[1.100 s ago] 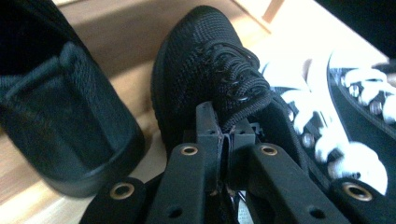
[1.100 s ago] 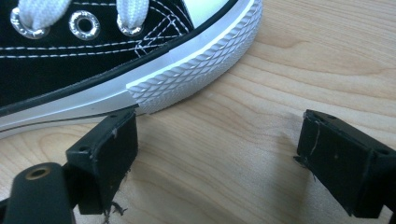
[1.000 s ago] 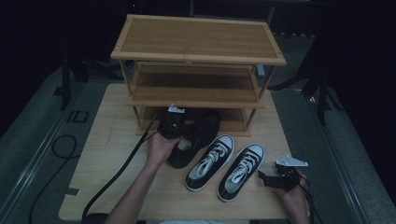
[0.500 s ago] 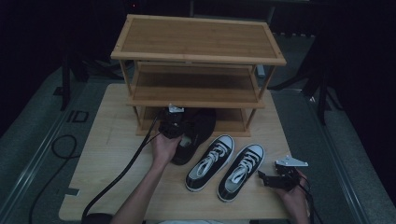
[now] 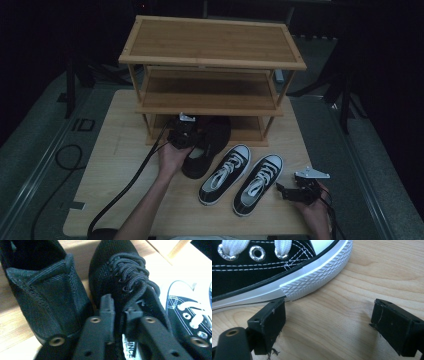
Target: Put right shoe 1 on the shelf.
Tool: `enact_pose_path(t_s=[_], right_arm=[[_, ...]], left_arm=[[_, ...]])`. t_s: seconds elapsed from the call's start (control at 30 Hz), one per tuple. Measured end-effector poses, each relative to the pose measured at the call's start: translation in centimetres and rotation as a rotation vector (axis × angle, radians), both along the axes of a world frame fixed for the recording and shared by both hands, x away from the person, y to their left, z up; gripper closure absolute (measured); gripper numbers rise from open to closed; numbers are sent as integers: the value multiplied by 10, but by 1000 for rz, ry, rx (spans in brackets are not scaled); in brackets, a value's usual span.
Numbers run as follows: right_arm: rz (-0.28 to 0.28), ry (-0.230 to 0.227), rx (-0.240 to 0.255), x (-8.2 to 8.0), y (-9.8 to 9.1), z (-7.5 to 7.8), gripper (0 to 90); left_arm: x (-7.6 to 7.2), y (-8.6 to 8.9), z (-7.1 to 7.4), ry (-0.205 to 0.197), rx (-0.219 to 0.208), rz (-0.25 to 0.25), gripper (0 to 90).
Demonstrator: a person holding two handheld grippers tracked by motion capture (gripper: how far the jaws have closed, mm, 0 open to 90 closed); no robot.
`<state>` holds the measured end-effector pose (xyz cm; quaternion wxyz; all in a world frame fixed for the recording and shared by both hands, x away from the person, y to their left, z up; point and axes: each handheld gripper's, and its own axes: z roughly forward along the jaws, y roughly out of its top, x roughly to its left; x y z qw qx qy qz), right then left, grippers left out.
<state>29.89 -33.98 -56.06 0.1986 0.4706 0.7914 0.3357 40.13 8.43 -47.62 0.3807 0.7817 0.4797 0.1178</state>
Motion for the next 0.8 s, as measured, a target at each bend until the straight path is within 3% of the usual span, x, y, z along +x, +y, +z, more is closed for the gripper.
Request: enact_pose_path(t_s=[0.17,0.37,0.57,0.63,0.8], right_arm=[[0,0,0,0,0,0,122],[0,0,0,0,0,0,122],[2,-2,-1,0,0,0,122],[1,0,0,0,0,0,122],[0,0,0,0,0,0,122]], left_arm=[[-13,6,14,-49,4,-36,712],[-39,26,25,-92,51,-82,723],[-60,45,20,-87,91,-88,843],[-66,48,14,-73,116,-90,894],[-77,50,-7,-17,159,-122,900]])
